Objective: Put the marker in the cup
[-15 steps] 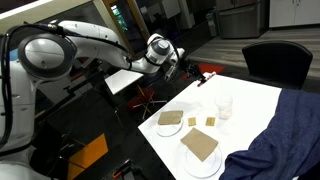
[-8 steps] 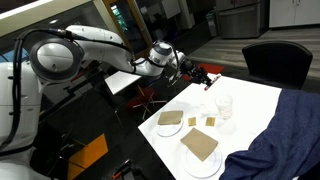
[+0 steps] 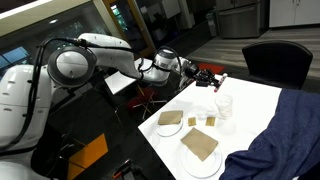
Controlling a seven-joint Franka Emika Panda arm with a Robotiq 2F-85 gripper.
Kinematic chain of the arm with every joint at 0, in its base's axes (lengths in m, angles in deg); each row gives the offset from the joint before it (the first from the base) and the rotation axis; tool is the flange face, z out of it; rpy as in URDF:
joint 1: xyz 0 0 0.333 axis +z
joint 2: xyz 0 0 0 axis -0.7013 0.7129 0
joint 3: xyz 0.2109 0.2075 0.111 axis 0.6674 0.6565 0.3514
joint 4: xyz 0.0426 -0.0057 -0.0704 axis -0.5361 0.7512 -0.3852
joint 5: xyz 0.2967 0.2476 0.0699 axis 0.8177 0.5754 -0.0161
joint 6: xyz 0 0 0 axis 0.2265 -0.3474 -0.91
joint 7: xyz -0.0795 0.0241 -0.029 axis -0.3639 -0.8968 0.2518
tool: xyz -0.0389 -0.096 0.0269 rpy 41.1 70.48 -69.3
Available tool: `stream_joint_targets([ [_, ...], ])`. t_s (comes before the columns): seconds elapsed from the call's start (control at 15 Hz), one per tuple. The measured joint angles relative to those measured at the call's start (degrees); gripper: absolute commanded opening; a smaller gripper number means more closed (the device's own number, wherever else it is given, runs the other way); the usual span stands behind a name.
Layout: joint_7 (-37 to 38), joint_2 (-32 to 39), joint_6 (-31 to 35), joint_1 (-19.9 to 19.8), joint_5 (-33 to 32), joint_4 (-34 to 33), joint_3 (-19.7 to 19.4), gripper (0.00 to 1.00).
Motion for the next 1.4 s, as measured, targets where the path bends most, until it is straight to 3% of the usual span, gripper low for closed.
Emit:
stream_joint_targets([
  [0.6, 4.0, 6.6, 0.0, -4.4, -6.6, -6.0, 3.5, 0.05],
  [1.4, 4.0, 12.1, 0.0, -5.4, -7.3, -11.2, 4.9, 0.05],
])
